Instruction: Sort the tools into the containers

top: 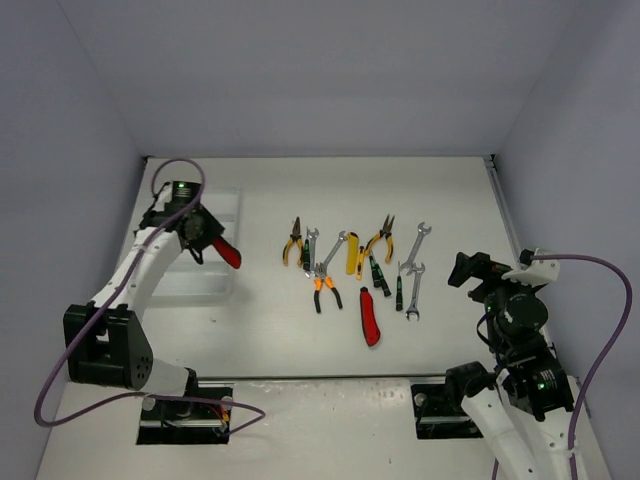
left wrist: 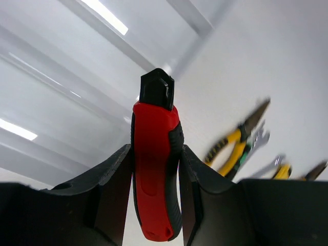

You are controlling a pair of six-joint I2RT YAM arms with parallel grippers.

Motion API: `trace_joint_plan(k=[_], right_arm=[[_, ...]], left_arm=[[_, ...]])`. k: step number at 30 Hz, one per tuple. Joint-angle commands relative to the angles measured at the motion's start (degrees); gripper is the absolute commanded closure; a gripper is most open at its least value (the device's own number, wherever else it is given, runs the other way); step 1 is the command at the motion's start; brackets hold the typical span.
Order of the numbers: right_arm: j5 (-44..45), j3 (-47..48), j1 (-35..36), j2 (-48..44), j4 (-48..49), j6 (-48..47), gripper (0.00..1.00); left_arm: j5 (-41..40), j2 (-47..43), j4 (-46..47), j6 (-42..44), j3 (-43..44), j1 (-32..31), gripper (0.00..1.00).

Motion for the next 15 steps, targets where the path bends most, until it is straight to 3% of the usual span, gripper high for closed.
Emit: trace_joint_plan(k=[1, 7, 15], right_arm=[[-0.7, 0.1, 0.5, 0.4, 4.1, 0.3, 0.00], [-1.1, -0.1, 0.8, -0.4, 4.2, 0.1, 0.00], [-1.3, -0.2, 1.2, -1.1, 4.2, 0.0, 0.00]], left_arm=[[-1.3, -1.7, 0.3, -5.0, 1.3, 10.9, 1.00], [-1.5, 4.0, 3.4, -10.0, 2.7, 21.2, 1.00], [-3.7, 11.4, 5.0, -12.5, 5.6, 25.5, 1.00]])
